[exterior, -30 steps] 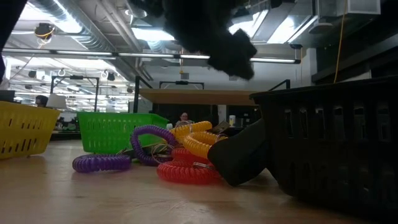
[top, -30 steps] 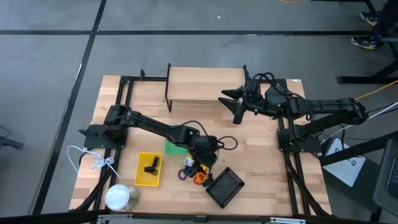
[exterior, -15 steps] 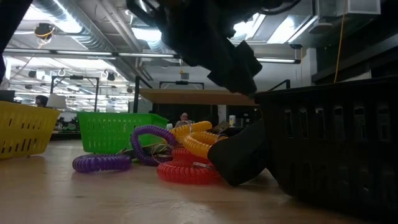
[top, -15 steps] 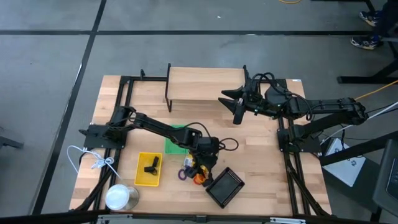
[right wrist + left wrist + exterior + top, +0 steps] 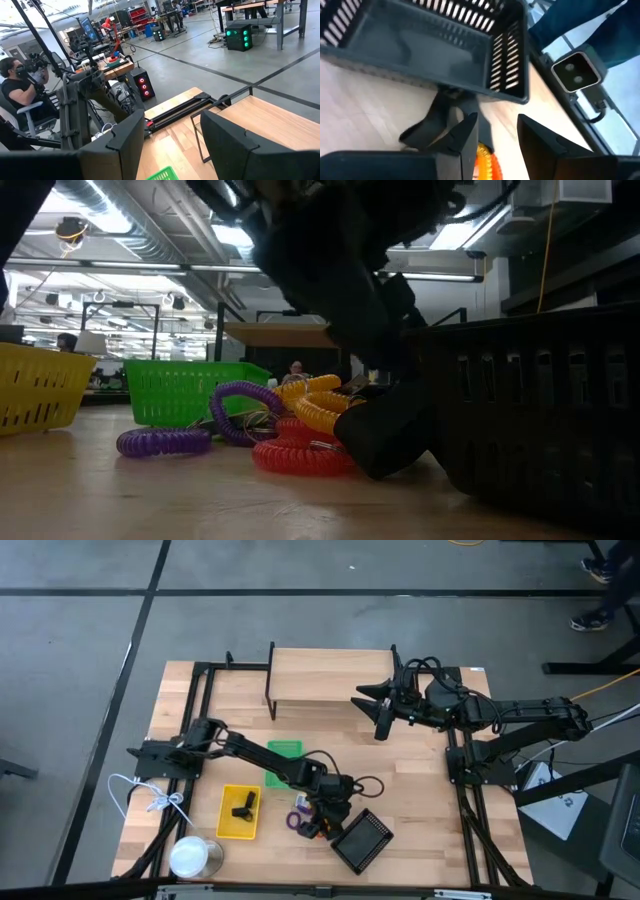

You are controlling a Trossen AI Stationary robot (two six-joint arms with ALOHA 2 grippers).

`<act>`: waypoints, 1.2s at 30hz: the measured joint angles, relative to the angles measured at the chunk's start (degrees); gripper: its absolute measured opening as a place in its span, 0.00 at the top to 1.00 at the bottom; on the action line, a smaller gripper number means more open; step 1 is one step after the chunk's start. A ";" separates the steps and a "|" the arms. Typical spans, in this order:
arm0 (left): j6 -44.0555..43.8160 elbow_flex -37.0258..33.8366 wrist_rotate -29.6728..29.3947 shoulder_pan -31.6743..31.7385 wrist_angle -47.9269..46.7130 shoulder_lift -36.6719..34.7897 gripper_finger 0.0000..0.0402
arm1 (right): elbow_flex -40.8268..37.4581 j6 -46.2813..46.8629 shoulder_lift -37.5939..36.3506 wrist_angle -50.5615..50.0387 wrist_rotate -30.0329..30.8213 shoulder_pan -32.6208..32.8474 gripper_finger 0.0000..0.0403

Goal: Pick & Place Office Desk Supplies
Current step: Put the black rubber band into the yellow basket

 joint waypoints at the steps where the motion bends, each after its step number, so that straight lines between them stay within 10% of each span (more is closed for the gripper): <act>1: 0.01 0.00 -0.76 0.07 0.14 -0.01 0.68 | 0.00 0.00 0.00 0.02 -0.01 0.00 0.51; 36: -3.93 0.09 -0.03 0.51 1.73 3.15 0.82 | 0.02 0.85 0.00 -2.09 0.02 0.00 0.51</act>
